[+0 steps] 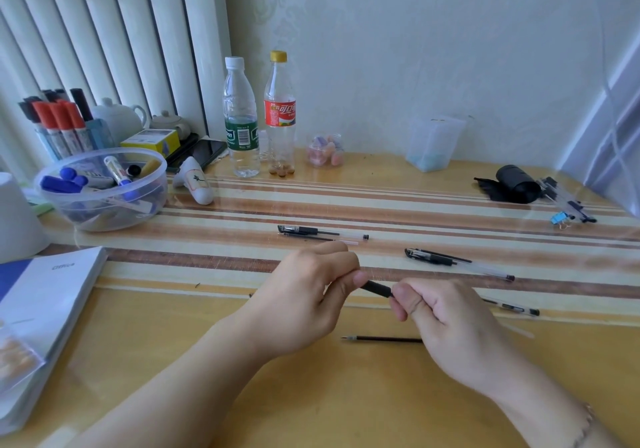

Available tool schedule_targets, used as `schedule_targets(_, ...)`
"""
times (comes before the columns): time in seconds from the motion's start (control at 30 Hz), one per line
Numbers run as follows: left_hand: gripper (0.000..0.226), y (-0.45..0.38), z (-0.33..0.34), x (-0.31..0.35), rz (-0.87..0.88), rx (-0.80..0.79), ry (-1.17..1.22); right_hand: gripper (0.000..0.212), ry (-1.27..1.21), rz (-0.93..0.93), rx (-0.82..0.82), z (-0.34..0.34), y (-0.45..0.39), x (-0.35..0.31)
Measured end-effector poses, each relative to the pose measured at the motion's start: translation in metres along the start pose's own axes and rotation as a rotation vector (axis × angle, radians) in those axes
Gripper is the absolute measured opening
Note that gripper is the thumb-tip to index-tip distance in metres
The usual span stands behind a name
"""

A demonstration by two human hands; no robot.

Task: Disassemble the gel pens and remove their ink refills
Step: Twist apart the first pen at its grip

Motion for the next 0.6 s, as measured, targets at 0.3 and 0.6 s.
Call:
schedule_targets(0.3, 0.041, 0.002, 0.011, -0.010, -0.270, 0.024, 0.171, 0.016, 0.422, -0.273, 0.404, -0.018, 0.007, -0.028)
schedule_targets(0.6, 0.045, 0.013, 0.022, -0.019, -0.584, -0.113, 0.603, 0.018, 0.453, -0.444, 0.557, -0.021, 0.008, -0.031)
Point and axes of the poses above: each hand's wrist, its own y-axis away from the middle knuckle, its own z-axis out of the palm, x = y × z, the point moved 5 cm from there along -y, towards the middle knuckle, and after that the axes turned 3 degrees about -y, right-handed, at the moved point
